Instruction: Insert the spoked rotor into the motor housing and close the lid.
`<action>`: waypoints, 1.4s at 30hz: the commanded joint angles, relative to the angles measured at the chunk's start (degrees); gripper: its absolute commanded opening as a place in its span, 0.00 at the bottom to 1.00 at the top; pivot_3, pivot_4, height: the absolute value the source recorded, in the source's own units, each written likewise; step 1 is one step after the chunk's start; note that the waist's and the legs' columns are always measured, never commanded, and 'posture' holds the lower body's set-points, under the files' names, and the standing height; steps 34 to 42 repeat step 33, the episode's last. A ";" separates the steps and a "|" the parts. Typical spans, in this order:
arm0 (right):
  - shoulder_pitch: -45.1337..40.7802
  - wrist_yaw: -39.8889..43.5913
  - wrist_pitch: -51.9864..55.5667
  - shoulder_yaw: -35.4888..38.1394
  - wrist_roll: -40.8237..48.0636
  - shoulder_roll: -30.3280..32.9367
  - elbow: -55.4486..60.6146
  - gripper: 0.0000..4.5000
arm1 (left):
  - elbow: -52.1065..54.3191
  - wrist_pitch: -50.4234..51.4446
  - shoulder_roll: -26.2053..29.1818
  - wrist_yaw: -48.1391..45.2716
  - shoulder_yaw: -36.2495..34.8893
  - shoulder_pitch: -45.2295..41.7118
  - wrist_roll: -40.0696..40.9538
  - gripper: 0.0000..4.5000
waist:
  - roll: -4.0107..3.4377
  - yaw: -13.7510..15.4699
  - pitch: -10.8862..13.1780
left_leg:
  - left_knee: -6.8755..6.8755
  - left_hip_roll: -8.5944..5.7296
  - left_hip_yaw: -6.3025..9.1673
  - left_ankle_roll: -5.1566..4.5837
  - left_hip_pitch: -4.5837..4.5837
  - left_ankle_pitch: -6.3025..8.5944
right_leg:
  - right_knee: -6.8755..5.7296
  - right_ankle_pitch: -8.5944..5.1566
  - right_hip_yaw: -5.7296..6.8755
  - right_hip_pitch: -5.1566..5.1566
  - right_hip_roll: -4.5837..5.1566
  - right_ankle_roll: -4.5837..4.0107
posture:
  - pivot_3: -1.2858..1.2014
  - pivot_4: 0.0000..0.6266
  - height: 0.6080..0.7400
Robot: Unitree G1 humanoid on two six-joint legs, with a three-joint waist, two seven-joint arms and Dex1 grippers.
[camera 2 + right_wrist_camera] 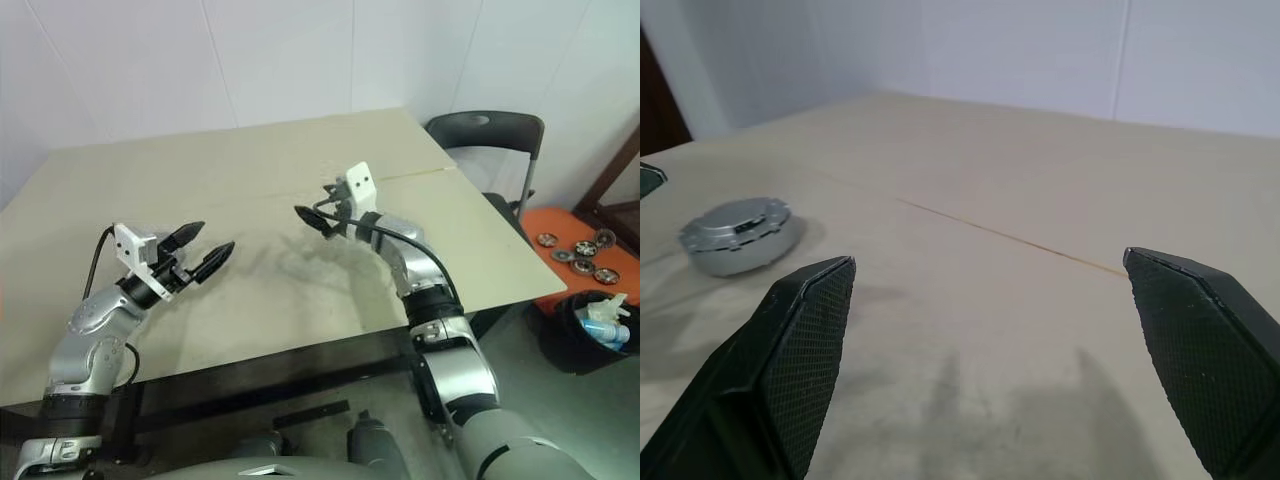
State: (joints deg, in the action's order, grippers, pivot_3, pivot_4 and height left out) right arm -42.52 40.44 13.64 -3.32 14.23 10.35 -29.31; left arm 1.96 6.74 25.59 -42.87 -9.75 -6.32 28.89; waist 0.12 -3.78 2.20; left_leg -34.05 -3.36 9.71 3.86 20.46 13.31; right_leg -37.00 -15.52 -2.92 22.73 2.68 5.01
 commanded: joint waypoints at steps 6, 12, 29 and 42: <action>-1.73 -0.32 -2.77 0.96 -0.85 -0.06 0.47 1.00 | 1.11 -3.78 -1.80 1.97 -0.76 -1.16 -2.47 0.99 | -0.01 0.35 0.02 | -0.05 -0.02 -0.02 0.00 -0.03 0.00 | -0.01 -0.03 0.00 -0.03 -0.02 -0.05 | 0.52 0.00 1.00; -2.52 -1.02 -3.17 1.87 -0.79 -0.24 0.03 1.00 | 0.47 -4.25 -2.25 1.77 -0.43 -1.85 -3.09 0.99 | 0.00 0.88 0.04 | -0.03 -0.02 -0.03 0.00 -0.02 0.00 | 0.00 -0.01 0.00 -0.02 -0.01 -0.02 | 0.52 0.00 1.00; -3.53 -1.82 -5.21 1.85 -1.99 -0.09 -1.80 1.00 | -2.57 -5.38 -1.46 0.12 -0.66 -3.24 -4.47 0.99 | -0.01 1.30 0.05 | -0.04 -0.03 -0.04 0.00 -0.02 0.00 | 0.00 -0.01 0.00 -0.02 -0.02 -0.03 | 0.52 0.00 1.00; -3.59 -2.00 -5.50 1.80 -2.32 0.09 -1.93 1.00 | -3.59 -6.02 -1.92 -0.05 -0.21 -3.77 -5.22 0.99 | 0.00 1.30 0.05 | -0.05 -0.03 -0.04 0.00 -0.03 0.00 | -0.01 -0.01 0.00 -0.03 -0.02 -0.03 | 0.52 0.00 1.00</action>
